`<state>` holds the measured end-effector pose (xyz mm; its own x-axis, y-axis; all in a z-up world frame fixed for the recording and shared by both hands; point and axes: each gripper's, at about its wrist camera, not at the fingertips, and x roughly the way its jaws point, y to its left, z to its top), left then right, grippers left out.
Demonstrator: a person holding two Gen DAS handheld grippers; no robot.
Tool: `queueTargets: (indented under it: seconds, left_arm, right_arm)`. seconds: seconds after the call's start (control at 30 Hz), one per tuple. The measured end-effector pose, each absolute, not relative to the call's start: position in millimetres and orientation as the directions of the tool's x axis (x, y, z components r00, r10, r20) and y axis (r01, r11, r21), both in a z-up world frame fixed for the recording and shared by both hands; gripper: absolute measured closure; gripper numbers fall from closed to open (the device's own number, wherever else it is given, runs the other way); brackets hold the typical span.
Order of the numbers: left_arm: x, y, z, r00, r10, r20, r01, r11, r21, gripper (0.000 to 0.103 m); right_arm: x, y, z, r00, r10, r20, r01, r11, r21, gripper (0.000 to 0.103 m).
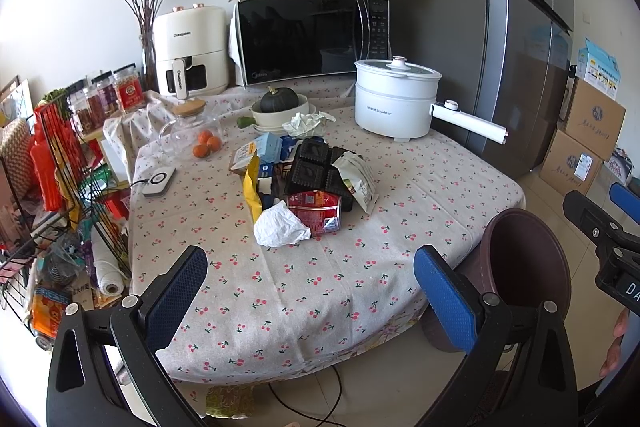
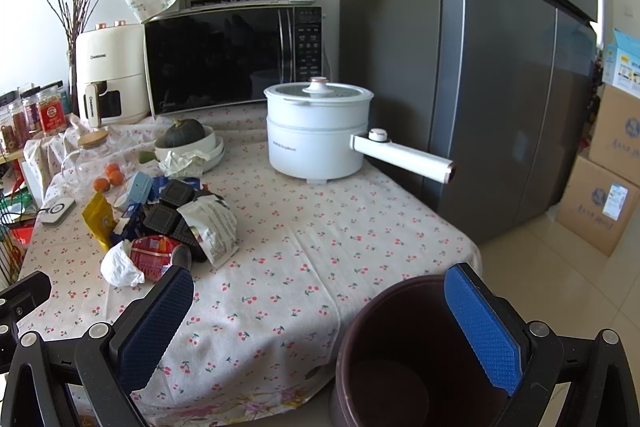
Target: Collect trash
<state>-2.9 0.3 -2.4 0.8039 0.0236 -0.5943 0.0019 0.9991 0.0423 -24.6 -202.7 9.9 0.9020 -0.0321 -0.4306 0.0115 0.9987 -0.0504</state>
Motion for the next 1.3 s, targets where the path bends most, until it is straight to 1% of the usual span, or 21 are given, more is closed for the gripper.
queueTargets:
  seconds: [0.47, 0.53, 0.63, 0.7, 0.8, 0.9, 1.0, 1.1, 1.17, 1.2, 1.23, 1.3]
  left_arm:
    - [0, 7, -4, 0.798, 0.021, -0.603, 0.004, 0.999, 0.04, 0.0]
    - [4, 11, -3, 0.789, 0.013, -0.614, 0.012, 0.999, 0.037, 0.0]
    - [19, 19, -2, 0.756, -0.036, -0.654, 0.05, 0.999, 0.002, 0.0]
    - [32, 24, -1, 0.736, -0.009, -0.676, 0.032, 0.999, 0.021, 0.0]
    - [56, 31, -4, 0.7, -0.001, -0.714, 0.05, 0.998, 0.047, 0.0]
    - [86, 40, -14, 0.646, -0.006, -0.764, 0.061, 0.997, 0.044, 0.0]
    - [117, 52, -31, 0.599, -0.016, -0.801, 0.057, 0.998, 0.023, 0.0]
    - [143, 64, -55, 0.57, -0.03, -0.821, 0.043, 0.999, -0.007, 0.0]
    - [156, 69, -74, 0.561, -0.043, -0.827, 0.039, 0.999, -0.026, 0.002]
    - [163, 68, -85, 0.539, -0.049, -0.841, 0.048, 0.998, -0.027, 0.003]
    - [169, 66, -94, 0.519, -0.053, -0.853, 0.064, 0.998, -0.023, 0.007]
    - [177, 64, -109, 0.509, -0.044, -0.859, 0.078, 0.997, -0.005, 0.01]
  right_arm:
    - [-23, -203, 8, 0.898, -0.044, -0.438, 0.021, 0.998, -0.057, 0.0]
    - [-19, -201, 10, 0.891, -0.031, -0.452, 0.002, 0.998, -0.064, 0.0]
    - [-8, -195, 14, 0.877, -0.04, -0.479, -0.018, 0.993, -0.117, 0.0]
    - [3, -193, 18, 0.86, -0.04, -0.508, -0.032, 0.991, -0.133, 0.0]
    - [26, -194, 22, 0.82, 0.005, -0.572, -0.069, 0.994, -0.09, 0.0]
    - [55, -195, 24, 0.775, 0.046, -0.63, -0.099, 0.994, -0.049, 0.0]
    - [83, -196, 21, 0.746, 0.069, -0.663, -0.107, 0.994, -0.017, 0.0]
    - [105, -201, 1, 0.72, 0.099, -0.687, -0.115, 0.993, 0.023, 0.0]
    - [121, -203, -24, 0.65, 0.125, -0.749, -0.129, 0.99, 0.053, 0.0]
    - [128, -204, -36, 0.613, 0.123, -0.781, -0.132, 0.99, 0.053, 0.0]
    - [134, -206, -44, 0.593, 0.115, -0.797, -0.131, 0.99, 0.046, 0.0]
    - [144, -208, -56, 0.575, 0.081, -0.814, -0.117, 0.993, 0.016, 0.0]
